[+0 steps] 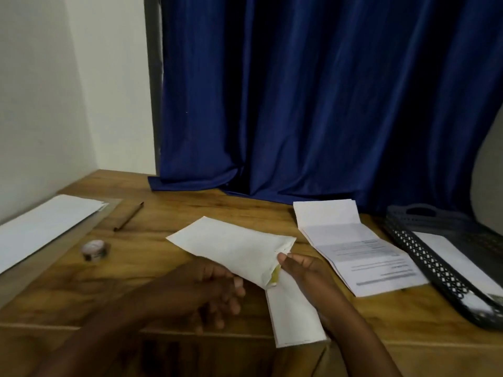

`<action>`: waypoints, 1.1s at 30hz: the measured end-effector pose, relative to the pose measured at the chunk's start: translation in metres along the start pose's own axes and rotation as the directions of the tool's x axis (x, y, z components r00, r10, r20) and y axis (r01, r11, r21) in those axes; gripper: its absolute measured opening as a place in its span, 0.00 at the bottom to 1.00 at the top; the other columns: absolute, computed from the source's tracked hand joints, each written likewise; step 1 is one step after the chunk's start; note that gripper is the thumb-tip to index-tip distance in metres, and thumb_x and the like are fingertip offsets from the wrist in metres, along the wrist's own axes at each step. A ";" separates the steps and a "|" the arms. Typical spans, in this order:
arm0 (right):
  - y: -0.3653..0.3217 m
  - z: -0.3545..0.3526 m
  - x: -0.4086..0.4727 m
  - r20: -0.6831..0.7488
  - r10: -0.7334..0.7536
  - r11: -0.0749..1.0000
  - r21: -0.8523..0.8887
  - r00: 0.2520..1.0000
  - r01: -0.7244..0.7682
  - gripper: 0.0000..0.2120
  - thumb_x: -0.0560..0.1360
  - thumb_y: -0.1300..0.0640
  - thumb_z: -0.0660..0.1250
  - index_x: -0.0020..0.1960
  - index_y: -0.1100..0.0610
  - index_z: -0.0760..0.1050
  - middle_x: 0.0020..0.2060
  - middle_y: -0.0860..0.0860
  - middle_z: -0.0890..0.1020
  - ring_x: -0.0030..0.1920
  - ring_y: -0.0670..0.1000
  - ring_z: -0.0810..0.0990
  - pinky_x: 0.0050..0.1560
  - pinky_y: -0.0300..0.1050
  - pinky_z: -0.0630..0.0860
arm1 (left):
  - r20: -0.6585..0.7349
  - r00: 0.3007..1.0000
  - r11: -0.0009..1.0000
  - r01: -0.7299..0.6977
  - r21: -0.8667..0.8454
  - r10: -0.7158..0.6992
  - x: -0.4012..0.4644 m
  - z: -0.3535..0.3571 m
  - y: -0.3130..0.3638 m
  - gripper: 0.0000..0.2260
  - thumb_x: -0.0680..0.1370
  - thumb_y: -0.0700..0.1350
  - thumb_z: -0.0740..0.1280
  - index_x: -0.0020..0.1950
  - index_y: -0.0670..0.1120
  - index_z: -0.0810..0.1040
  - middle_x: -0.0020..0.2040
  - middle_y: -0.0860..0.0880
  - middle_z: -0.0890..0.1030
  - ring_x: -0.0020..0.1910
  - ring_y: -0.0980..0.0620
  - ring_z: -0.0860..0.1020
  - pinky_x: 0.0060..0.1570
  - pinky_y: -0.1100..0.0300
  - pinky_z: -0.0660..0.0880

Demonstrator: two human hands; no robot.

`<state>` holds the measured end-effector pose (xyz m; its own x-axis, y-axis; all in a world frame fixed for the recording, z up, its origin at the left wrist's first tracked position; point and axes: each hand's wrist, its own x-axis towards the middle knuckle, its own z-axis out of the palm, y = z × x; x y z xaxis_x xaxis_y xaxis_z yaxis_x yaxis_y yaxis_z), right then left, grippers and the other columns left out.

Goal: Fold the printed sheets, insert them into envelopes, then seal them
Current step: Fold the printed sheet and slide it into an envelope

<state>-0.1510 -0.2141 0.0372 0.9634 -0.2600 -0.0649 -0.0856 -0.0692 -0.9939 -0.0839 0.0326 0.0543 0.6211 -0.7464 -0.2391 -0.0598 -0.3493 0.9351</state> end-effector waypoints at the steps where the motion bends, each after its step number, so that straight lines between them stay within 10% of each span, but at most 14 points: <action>1: 0.002 -0.001 0.001 0.010 0.009 1.000 0.000 1.000 -0.009 0.11 0.79 0.49 0.68 0.46 0.51 0.87 0.45 0.53 0.88 0.43 0.52 0.88 0.36 0.37 0.80 | -0.046 0.990 0.986 -0.129 0.108 0.135 0.002 -0.002 0.005 0.12 0.76 0.60 0.71 0.55 0.56 0.84 0.53 0.51 0.86 0.47 0.52 0.85 0.37 0.61 0.81; 6: 0.005 0.005 0.005 0.000 -0.001 0.997 -0.077 1.000 0.001 0.13 0.80 0.49 0.66 0.40 0.45 0.86 0.38 0.49 0.88 0.37 0.47 0.87 0.33 0.34 0.78 | -0.035 0.900 0.712 -0.319 0.625 0.435 0.035 -0.011 0.025 0.38 0.65 0.67 0.78 0.67 0.79 0.59 0.66 0.81 0.61 0.66 0.79 0.60 0.68 0.66 0.66; 11: 0.013 0.001 0.006 -0.055 -0.055 0.993 -0.109 0.997 0.049 0.17 0.79 0.50 0.68 0.46 0.65 0.76 0.42 0.66 0.80 0.33 0.52 0.79 0.30 0.35 0.73 | 0.192 0.915 0.454 -0.349 0.820 0.355 0.081 -0.022 0.026 0.58 0.59 0.75 0.75 0.78 0.70 0.41 0.81 0.65 0.46 0.80 0.61 0.44 0.79 0.51 0.46; 19: 0.012 0.003 0.008 -0.048 -0.109 0.992 -0.068 0.993 0.106 0.30 0.68 0.35 0.73 0.46 0.65 0.82 0.43 0.66 0.84 0.40 0.59 0.83 0.43 0.46 0.76 | 0.123 0.869 0.393 -0.337 0.856 0.479 0.100 -0.023 0.002 0.54 0.59 0.78 0.71 0.78 0.68 0.48 0.74 0.62 0.60 0.72 0.57 0.59 0.72 0.45 0.65; 23: 0.015 0.004 0.013 0.007 -0.081 0.984 -0.157 0.997 0.081 0.07 0.76 0.49 0.73 0.43 0.51 0.87 0.43 0.51 0.88 0.42 0.50 0.87 0.40 0.38 0.79 | 0.101 0.808 0.339 -0.352 0.873 0.581 0.100 -0.024 -0.005 0.53 0.60 0.79 0.70 0.79 0.65 0.51 0.75 0.58 0.60 0.71 0.55 0.60 0.68 0.49 0.66; 33: 0.017 -0.002 0.018 -0.044 -0.013 0.987 -0.162 0.999 0.006 0.21 0.78 0.57 0.68 0.30 0.38 0.83 0.28 0.42 0.83 0.27 0.40 0.81 0.28 0.30 0.74 | 0.064 0.758 0.345 -0.369 0.863 0.649 0.099 -0.021 -0.005 0.53 0.60 0.78 0.70 0.79 0.64 0.53 0.75 0.58 0.62 0.71 0.55 0.63 0.68 0.49 0.66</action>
<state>-0.1361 -0.2219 0.0190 0.9524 -0.3011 -0.0476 -0.1197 -0.2258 -0.9668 -0.0055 -0.0277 0.0319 0.3817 -0.8287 0.4093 -0.9242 -0.3343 0.1849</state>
